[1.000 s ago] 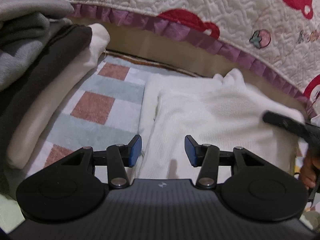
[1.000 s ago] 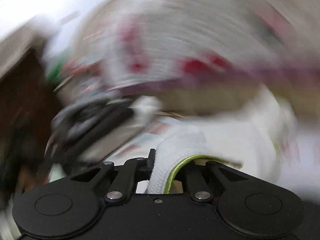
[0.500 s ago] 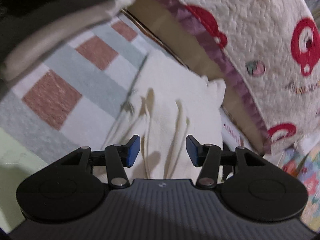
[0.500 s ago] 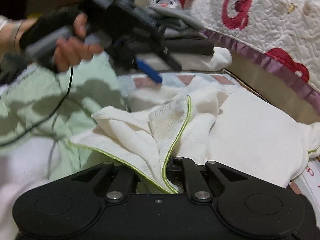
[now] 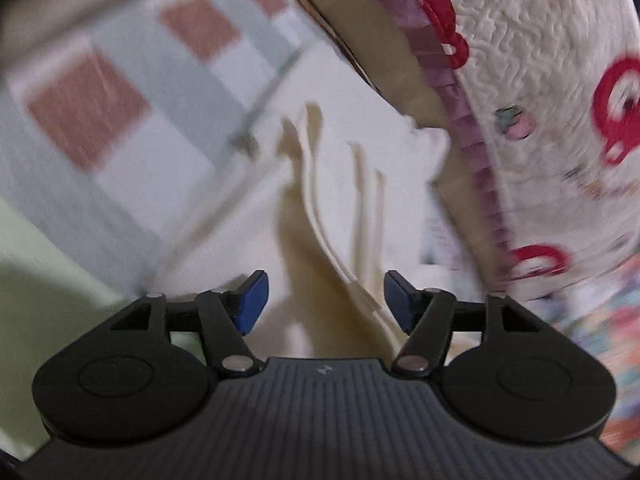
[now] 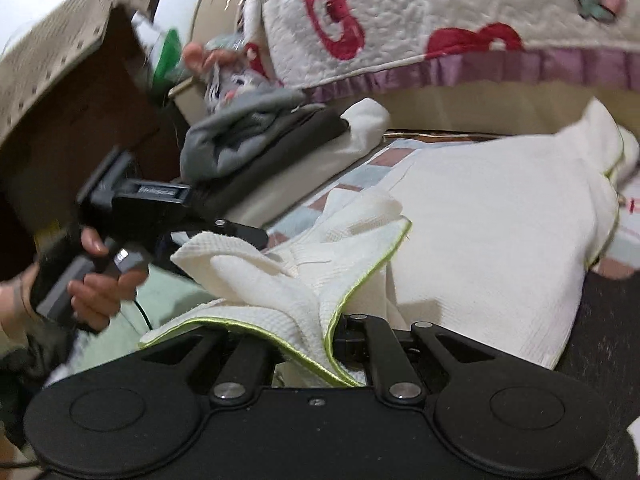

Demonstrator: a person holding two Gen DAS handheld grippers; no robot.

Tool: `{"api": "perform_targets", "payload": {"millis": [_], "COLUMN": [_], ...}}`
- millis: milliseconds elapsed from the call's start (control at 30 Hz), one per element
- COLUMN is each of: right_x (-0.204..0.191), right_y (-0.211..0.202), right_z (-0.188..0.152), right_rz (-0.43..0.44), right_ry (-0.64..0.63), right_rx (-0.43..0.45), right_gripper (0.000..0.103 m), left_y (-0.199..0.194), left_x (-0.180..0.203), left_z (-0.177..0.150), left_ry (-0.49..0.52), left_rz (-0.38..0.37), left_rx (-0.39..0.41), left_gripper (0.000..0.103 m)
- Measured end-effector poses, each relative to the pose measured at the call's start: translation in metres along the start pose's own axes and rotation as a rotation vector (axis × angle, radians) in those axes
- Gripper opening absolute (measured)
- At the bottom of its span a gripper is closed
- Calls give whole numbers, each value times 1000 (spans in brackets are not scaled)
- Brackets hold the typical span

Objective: Fold clothes

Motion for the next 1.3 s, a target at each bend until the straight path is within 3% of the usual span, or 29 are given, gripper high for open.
{"api": "perform_targets", "payload": {"millis": [100,233,300,433,500,533,567,800,933,1000,1100,1200,1300], "right_x": [-2,-14,-20,-36,-43,-47,-51,-55,-48,-31,17,84,162], "right_y": [2,1,-1,-4,-5,-6,-6,-21,-40,-44,-44,-30,3], "right_z": [-1,-2,-2,-6,-8,-9,-10,0,26,52,97,137,154], "right_rz": [23,47,57,65,58,41,23,-52,-203,-242,-281,-294,-324], "right_ry": [0,-66,-100,-215,-284,-325,-366,-396,-430,-396,-258,-79,115], "right_rx": [4,11,12,6,-1,-3,-5,103,245,278,315,296,205], "right_gripper": [10,10,10,10,10,10,10,10,9,8,8,9,18], "left_y": [11,32,44,65,66,65,63,23,12,26,58,97,142], "left_x": [3,14,20,32,38,42,45,72,95,115,144,159,152], "left_z": [2,10,16,23,25,26,28,42,54,69,107,147,171], "left_ry": [-55,-55,-28,88,169,208,230,317,352,399,381,376,415], "left_rz": [-51,-70,-46,76,130,138,138,116,60,55,52,140,224], "left_rx": [-6,21,13,-12,12,21,22,129,236,244,221,217,226], "left_gripper": [67,68,69,69,55,18,6,6,6,6,6,7,22]}}
Point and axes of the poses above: each gripper's, at about its wrist camera, not at the fingertips, and y roughly the way its jaws point, x to its right, z to its top, the point moved 4 cm from there along y, roughly the way its jaws point, and after that the axes turned 4 degrees about -z, right-handed, at the moved point
